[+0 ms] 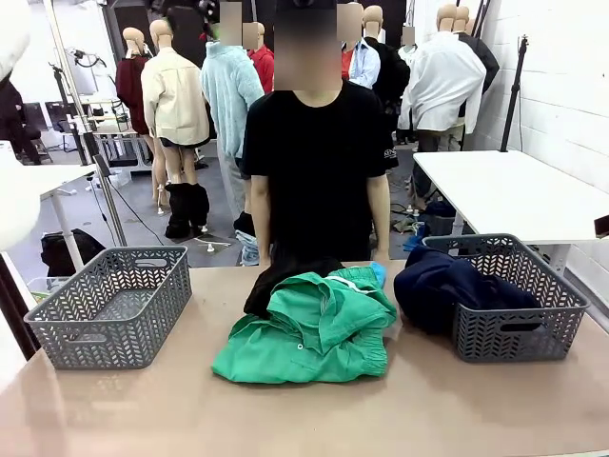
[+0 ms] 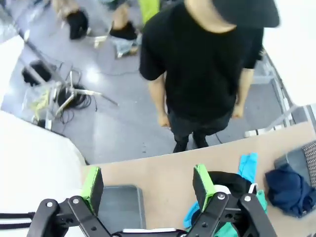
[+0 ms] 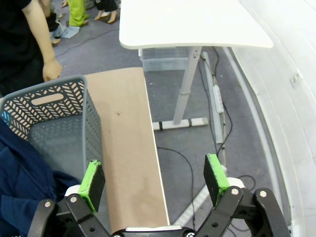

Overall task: Sort the tops and bottoms.
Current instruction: Lift clothes from the center of the table with your right hand.

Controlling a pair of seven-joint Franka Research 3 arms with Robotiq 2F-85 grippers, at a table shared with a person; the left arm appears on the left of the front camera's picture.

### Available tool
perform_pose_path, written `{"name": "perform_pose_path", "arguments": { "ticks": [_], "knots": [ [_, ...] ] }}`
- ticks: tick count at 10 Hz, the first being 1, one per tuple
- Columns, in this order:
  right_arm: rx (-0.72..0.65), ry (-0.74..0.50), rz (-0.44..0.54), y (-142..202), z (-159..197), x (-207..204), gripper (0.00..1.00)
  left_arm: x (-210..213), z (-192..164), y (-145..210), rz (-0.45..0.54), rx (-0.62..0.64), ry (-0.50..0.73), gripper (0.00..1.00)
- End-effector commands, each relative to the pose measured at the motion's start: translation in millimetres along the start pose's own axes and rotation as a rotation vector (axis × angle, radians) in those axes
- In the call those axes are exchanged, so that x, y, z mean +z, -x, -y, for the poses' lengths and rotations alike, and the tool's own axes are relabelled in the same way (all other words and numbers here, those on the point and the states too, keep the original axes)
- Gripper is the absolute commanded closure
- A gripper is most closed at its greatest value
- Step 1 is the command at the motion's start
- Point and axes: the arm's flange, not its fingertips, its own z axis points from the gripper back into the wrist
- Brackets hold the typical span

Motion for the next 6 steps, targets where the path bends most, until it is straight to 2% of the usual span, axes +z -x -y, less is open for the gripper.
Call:
{"name": "perform_pose_path", "arguments": {
  "ticks": [1,2,3,4,6],
  "knots": [
    [0.004,0.001,-0.005,-0.5,-1.4,1.4,0.0,-89.5,-94.4,389.5,-0.095,0.134,-0.076,0.06],
    [0.004,0.001,-0.005,-0.5,-1.4,1.4,0.0,-116.8,-102.8,426.7,-0.172,0.124,-0.172,0.06],
    [0.004,0.001,-0.005,-0.5,-1.4,1.4,0.0,-133.6,-104.7,461.4,-0.236,0.108,-0.189,0.06],
    [0.004,0.001,-0.005,-0.5,-1.4,1.4,0.0,-31.7,-30.9,11.0,-0.124,0.102,-0.098,0.06],
    [0.004,0.001,-0.005,-0.5,-1.4,1.4,0.0,-31.7,-30.9,11.0,-0.124,0.102,-0.098,0.06]
  ]
}}
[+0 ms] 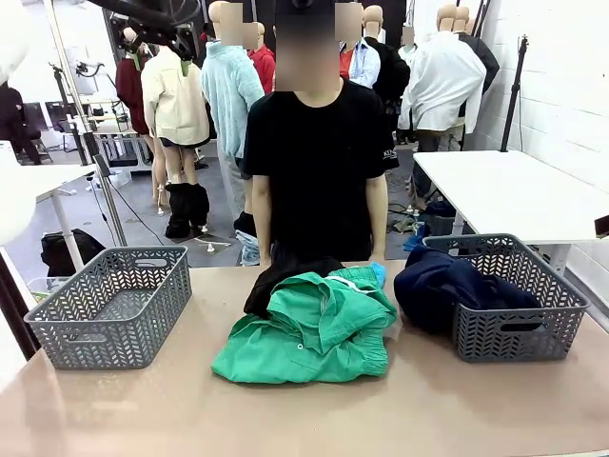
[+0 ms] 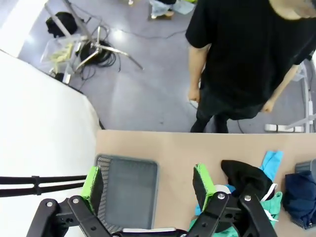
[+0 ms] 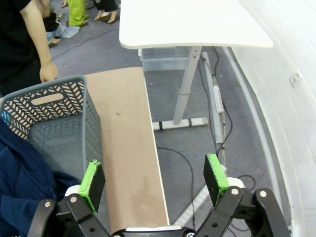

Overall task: Sort the tops and bottoms.
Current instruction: Lift clothes from the center of the table with your right hand.

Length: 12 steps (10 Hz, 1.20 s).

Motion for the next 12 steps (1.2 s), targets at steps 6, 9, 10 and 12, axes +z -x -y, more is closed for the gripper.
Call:
{"name": "perform_pose_path", "arguments": {
  "ticks": [6,9,10,12],
  "knots": [
    [0.004,0.001,-0.004,-0.6,-1.5,1.5,0.0,14.1,-57.8,75.3,-0.064,0.008,-0.115,0.06],
    [0.004,0.001,-0.004,-0.6,-1.5,1.5,0.0,-24.4,-126.6,162.2,-0.236,0.01,-0.121,0.06],
    [0.004,0.001,-0.004,-0.6,-1.5,1.5,0.0,-47.3,-140.1,187.5,-0.216,-0.038,-0.062,0.06],
    [0.004,0.001,-0.004,-0.6,-1.5,1.5,0.0,-85.0,-148.8,219.9,-0.186,-0.006,0.116,0.06]
  ]
}}
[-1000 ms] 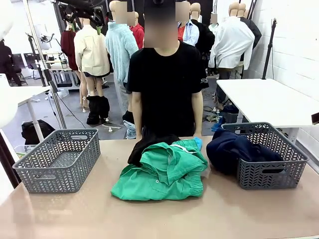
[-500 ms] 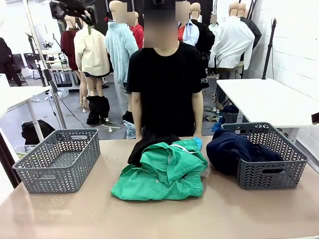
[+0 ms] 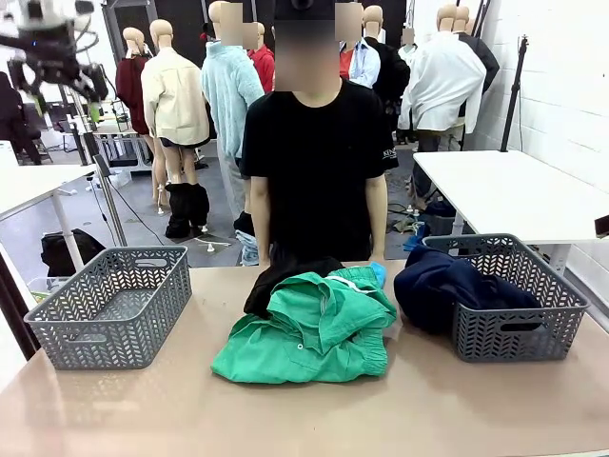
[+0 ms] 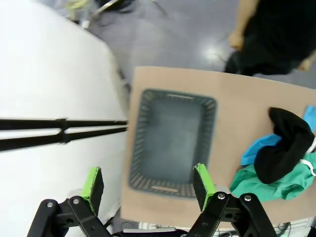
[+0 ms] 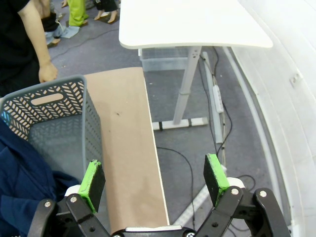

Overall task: Sort the tops and bottoms.
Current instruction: Lift clothes from the center of the table with your right hand.

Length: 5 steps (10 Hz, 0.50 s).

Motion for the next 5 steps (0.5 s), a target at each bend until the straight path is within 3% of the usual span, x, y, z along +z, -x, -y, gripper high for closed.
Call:
{"name": "perform_pose_path", "arguments": {
  "ticks": [1,3,5],
  "knots": [
    [0.004,0.001,-0.004,-0.5,-1.6,1.4,0.0,-81.4,-4.3,101.4,0.079,-0.027,0.216,0.06],
    [0.004,0.001,-0.004,-0.5,-1.6,1.4,0.0,-91.9,2.5,102.4,0.052,-0.073,0.303,0.06],
    [0.004,0.001,-0.004,-0.5,-1.6,1.4,0.0,-95.8,2.0,100.3,0.027,-0.154,0.26,0.06]
  ]
}}
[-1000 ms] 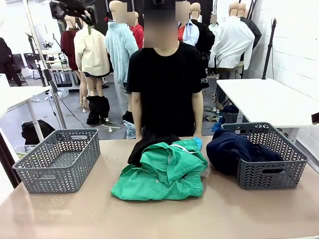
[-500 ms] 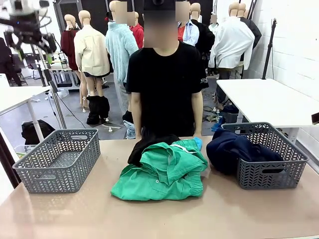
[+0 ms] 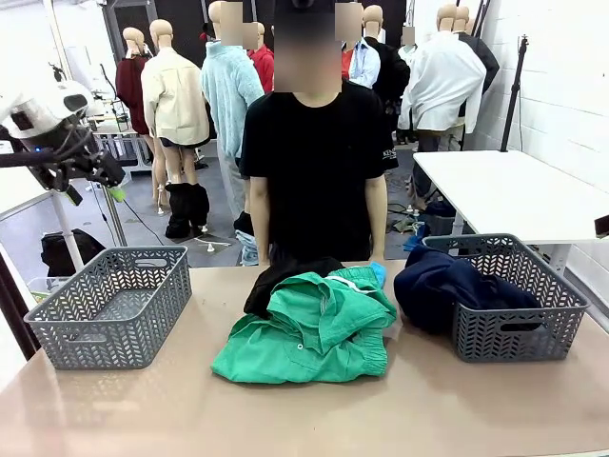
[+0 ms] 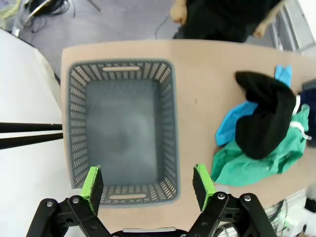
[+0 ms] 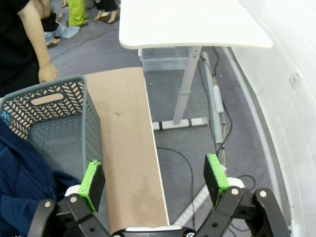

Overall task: Sort the tops and bottoms.
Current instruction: Lift clothes from the center of the table with your right hand.

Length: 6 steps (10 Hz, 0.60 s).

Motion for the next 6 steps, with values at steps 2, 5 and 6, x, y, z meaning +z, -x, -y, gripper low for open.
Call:
{"name": "perform_pose_path", "arguments": {
  "ticks": [2,5,6],
  "knots": [
    [0.004,0.0,-0.004,-0.6,-1.6,1.4,0.0,14.9,2.4,-9.6,-0.068,-0.162,0.007,0.06],
    [0.004,0.0,-0.004,-0.6,-1.6,1.4,0.0,0.7,2.4,2.2,-0.02,-0.053,0.001,0.06],
    [0.004,0.0,-0.004,-0.6,-1.6,1.4,0.0,5.1,5.5,1.0,-0.043,-0.099,-0.003,0.06]
  ]
}}
